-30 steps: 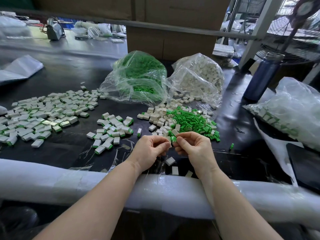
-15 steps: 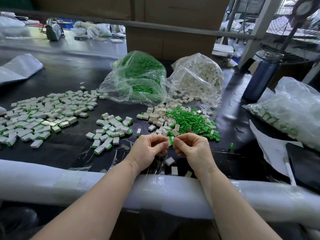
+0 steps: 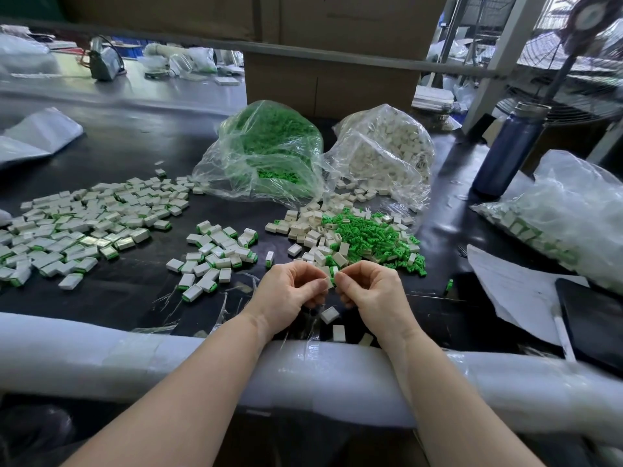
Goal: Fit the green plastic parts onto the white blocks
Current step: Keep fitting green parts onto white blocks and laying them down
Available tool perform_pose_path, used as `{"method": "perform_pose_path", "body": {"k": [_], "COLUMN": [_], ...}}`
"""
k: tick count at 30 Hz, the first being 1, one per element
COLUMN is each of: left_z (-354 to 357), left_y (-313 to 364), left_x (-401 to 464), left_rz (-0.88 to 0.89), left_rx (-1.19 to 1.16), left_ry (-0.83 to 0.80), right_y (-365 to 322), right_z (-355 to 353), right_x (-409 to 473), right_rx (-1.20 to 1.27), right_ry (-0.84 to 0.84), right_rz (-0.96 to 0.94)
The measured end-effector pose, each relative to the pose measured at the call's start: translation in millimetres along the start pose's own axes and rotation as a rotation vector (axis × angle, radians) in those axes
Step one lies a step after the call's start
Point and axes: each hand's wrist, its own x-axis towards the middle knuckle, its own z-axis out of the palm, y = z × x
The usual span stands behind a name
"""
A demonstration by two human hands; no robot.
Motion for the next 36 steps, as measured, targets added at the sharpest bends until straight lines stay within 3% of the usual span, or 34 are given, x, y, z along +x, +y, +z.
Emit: {"method": "perform_pose_path", "body": {"k": [14,29,36], "left_z": [4.4,3.3,4.8], "left_y": [4.6,5.8,4.2], "left_x": [-1.6,-2.3,-0.4], "left_rz": [-0.003,0.04,0.037], "left_rx": [0.076,0.258,0.121], "left_ry": [-0.016,-0.092,0.004], "right_y": [3.9,3.0,4.0], "right_z": [1.5,-1.8,0.8], "right_x": [1.5,1.6,3.4], "right_rx": [-0.092,-0.012,0.073], "right_ry": [-0.077,-0.17,-0.051], "right_rz": [-0.011,0.02,0.019]}}
